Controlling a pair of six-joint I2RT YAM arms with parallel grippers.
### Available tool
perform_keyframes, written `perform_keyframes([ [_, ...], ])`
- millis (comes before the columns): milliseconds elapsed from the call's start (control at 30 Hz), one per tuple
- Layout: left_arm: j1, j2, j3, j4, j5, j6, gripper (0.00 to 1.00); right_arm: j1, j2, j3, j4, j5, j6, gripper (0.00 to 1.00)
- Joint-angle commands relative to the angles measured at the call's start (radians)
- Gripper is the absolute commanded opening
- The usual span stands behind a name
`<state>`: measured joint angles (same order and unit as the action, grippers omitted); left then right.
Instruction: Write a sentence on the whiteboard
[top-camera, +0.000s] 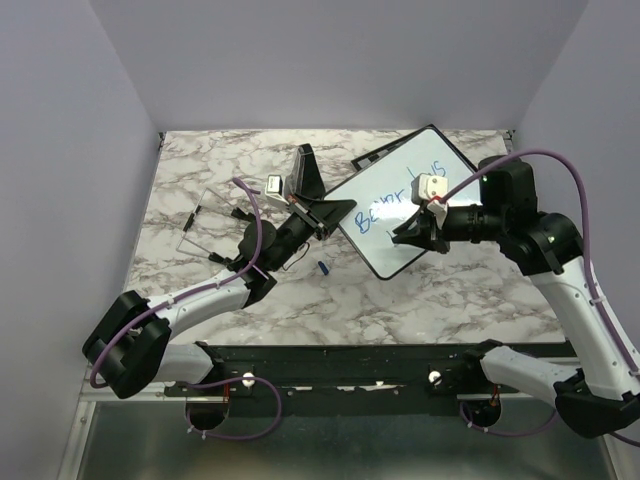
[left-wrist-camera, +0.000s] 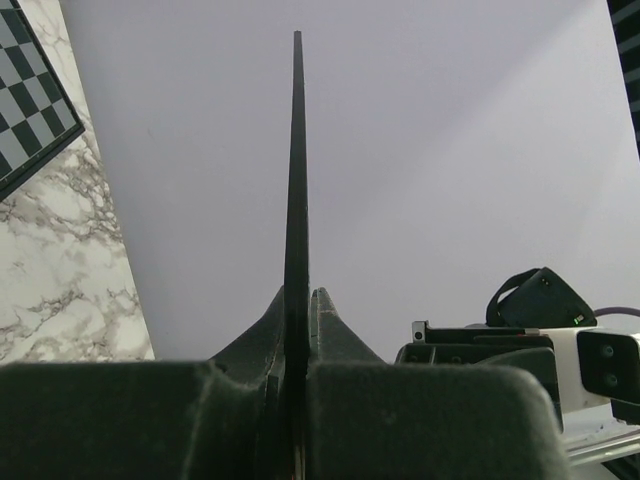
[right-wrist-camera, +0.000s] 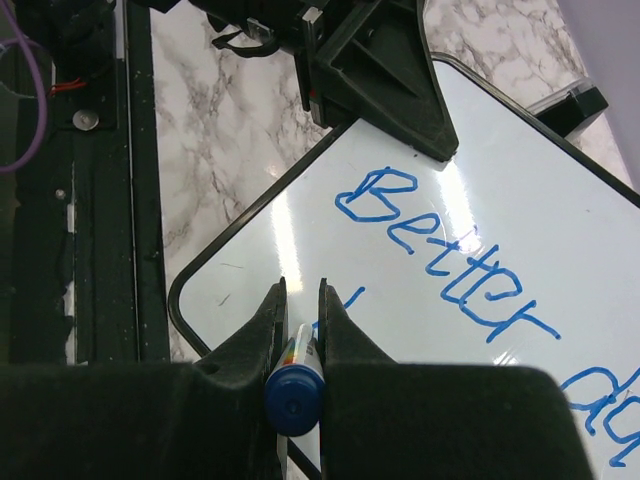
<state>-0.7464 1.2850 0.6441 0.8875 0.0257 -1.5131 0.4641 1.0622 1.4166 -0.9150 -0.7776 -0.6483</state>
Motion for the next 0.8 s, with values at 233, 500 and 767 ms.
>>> perform_keyframes([
  [233, 0.002, -0.007, 0.017, 0.195, -0.027, -0.084, 0.00, 0.007, 0.088, 0.097, 0.024, 0.040, 0.053, 0.01],
  [500, 0.002, -0.007, 0.019, 0.200, -0.003, -0.084, 0.00, 0.007, 0.098, 0.079, 0.060, 0.109, 0.073, 0.00],
  [767, 0.004, -0.007, 0.017, 0.206, 0.000, -0.082, 0.00, 0.005, 0.087, 0.074, 0.081, 0.170, 0.104, 0.01],
])
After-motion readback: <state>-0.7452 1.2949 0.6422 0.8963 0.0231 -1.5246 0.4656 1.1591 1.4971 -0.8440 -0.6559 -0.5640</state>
